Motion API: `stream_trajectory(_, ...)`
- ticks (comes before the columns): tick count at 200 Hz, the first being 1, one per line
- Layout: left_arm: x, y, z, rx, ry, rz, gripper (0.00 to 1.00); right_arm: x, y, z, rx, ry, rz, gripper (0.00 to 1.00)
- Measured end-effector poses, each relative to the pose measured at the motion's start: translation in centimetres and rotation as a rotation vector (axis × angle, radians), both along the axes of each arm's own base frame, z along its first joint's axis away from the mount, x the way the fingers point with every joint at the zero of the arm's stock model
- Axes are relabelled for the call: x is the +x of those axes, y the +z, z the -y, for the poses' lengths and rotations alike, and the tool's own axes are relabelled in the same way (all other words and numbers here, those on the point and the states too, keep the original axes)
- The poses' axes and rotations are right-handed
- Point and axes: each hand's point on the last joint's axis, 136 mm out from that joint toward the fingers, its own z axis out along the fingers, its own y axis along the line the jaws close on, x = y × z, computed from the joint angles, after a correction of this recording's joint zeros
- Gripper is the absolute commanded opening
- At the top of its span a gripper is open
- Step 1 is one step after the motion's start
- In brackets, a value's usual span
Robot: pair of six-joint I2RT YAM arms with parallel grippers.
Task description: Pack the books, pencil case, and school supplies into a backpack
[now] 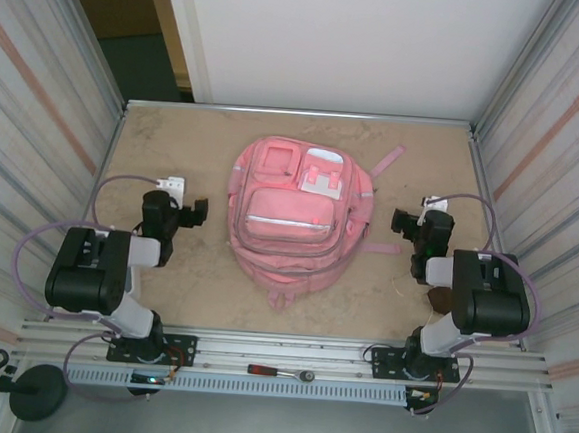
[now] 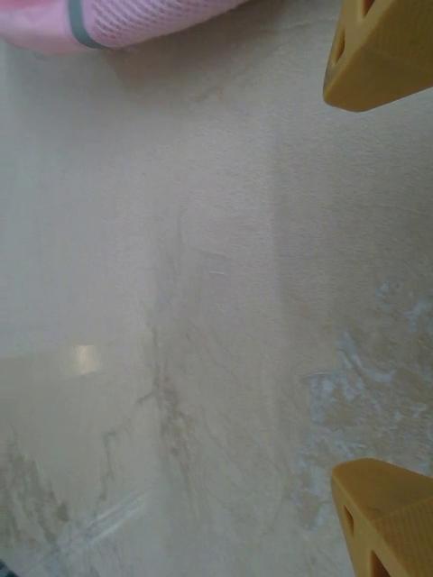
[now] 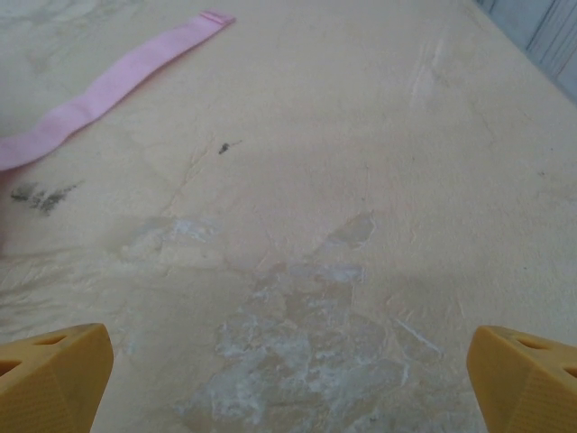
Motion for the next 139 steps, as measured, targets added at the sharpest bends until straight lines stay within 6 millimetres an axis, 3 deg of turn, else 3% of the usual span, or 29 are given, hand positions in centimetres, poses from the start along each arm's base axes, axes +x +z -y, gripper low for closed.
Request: stream_trajectory(139,0.07,0.11,0.3,-0.001,-0.017,0.003,0.99,0.33,0.35,-0.59,0.015,0.031,0.014,0.99)
